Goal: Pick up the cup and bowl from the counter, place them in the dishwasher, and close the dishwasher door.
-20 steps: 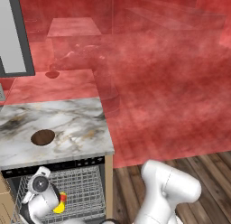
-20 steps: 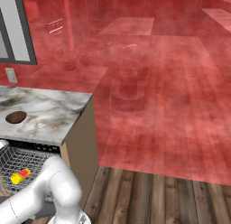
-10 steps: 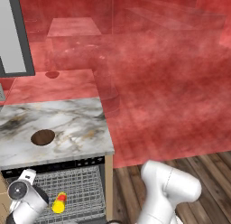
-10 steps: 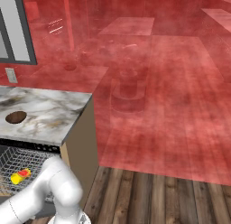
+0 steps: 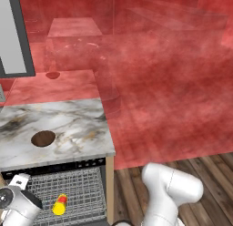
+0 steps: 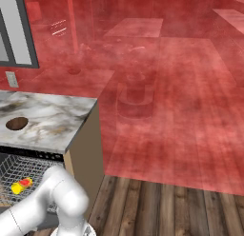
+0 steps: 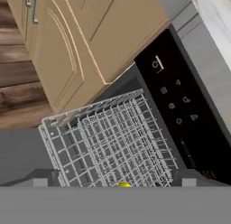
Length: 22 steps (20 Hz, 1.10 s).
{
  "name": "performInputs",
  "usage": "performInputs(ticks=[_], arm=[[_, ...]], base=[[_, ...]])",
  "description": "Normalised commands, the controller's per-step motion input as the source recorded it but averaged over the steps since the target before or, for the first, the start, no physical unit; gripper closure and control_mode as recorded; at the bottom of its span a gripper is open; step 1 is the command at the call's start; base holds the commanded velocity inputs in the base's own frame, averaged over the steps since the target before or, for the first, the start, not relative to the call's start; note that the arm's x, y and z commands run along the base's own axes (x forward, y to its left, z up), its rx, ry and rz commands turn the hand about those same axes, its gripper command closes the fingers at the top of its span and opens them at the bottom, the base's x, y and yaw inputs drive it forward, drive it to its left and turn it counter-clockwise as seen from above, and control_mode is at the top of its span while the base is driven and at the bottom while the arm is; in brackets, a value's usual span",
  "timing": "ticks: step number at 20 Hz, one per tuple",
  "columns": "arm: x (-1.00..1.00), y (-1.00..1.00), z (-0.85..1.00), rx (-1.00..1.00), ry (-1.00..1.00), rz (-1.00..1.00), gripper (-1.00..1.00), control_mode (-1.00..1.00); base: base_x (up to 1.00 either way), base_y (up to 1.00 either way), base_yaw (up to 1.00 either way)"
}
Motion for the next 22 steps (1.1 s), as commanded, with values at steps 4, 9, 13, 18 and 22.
performInputs(ticks=[4, 9, 13, 18, 22], arm=[[-0.23, -0.50, 0.11, -0.02, 0.00, 0.00, -1.00, -1.00], [-0.05, -0.56, 0.37, -0.08, 0.00, 0.01, -1.00, -1.00], [0.00, -0.46, 0.47, -0.06, 0.00, 0.01, -1.00, -1.00], [0.00, -0.15, 0.37, -0.06, 0.00, 0.03, -1.00, -1.00], [0.08, 0.00, 0.22, -0.04, 0.00, 0.05, -1.00, -1.00]], base=[[0.00, 0.00, 0.00], [0.00, 0.00, 0.00], [0.00, 0.00, 0.00], [0.00, 0.00, 0.00], [0.00, 0.00, 0.00]])
